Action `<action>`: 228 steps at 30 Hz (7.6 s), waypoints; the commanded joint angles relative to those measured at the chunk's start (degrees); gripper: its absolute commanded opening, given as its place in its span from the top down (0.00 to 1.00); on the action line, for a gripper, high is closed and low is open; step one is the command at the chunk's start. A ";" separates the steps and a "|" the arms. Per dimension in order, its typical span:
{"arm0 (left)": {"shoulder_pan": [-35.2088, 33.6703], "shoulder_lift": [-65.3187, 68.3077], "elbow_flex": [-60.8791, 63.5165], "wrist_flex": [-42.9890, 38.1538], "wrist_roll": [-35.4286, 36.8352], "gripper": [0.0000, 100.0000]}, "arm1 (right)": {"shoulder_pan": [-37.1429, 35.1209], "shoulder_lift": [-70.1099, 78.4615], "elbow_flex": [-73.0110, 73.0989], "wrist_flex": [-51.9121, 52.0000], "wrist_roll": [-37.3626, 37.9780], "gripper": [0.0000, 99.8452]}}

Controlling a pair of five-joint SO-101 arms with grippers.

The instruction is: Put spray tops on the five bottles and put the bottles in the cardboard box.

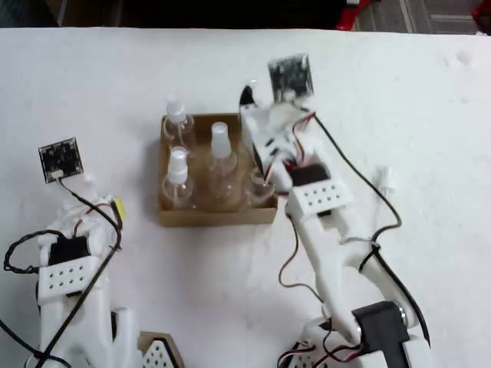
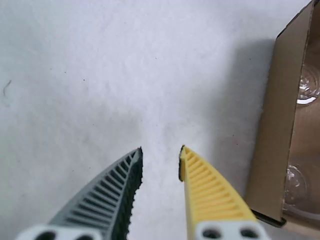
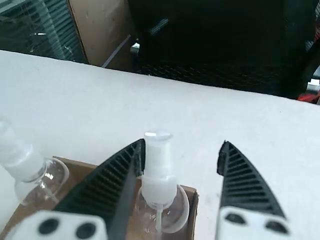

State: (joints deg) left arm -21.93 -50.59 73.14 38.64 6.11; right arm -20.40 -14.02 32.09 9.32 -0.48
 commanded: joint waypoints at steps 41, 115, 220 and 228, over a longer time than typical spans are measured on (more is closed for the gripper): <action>0.75 -0.66 -0.35 -1.41 -0.62 0.88 | -0.75 7.08 -12.13 6.37 6.07 0.98; 0.75 -0.22 -0.18 -1.41 -0.62 0.88 | 40.84 -3.65 -34.90 73.54 21.54 0.81; 0.84 -0.57 3.08 -6.95 -3.25 0.88 | 43.03 20.70 -0.70 23.16 21.27 0.98; 2.68 -0.57 3.16 -6.68 -3.34 0.88 | 52.09 34.68 -9.05 19.56 27.96 0.98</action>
State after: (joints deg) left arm -20.53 -50.59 76.40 32.84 3.38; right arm 26.29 16.31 27.69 30.95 25.54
